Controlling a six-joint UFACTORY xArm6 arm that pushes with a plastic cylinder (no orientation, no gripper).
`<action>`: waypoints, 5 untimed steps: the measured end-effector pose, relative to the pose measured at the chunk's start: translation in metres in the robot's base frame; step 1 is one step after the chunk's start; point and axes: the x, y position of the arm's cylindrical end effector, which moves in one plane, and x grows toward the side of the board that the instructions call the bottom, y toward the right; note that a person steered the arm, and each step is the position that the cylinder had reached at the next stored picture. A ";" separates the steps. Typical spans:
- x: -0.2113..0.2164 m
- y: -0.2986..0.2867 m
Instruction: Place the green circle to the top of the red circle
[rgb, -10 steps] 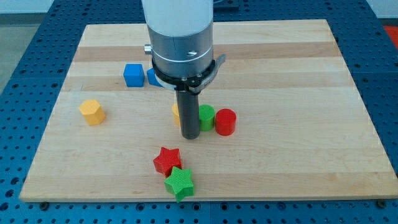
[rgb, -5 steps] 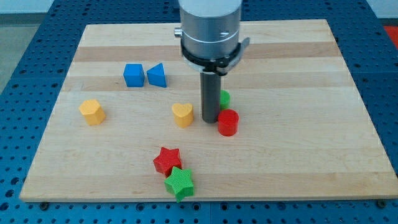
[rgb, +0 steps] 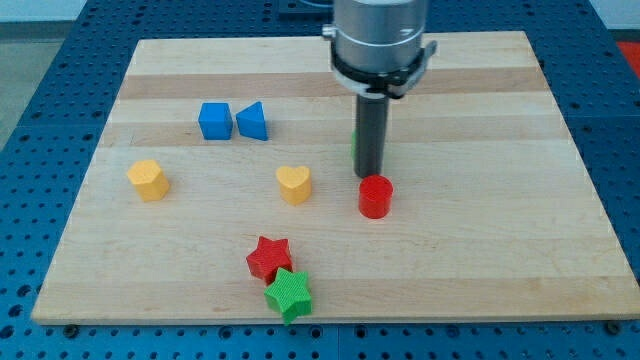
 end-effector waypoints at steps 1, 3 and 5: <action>-0.003 0.020; -0.016 0.036; -0.020 0.031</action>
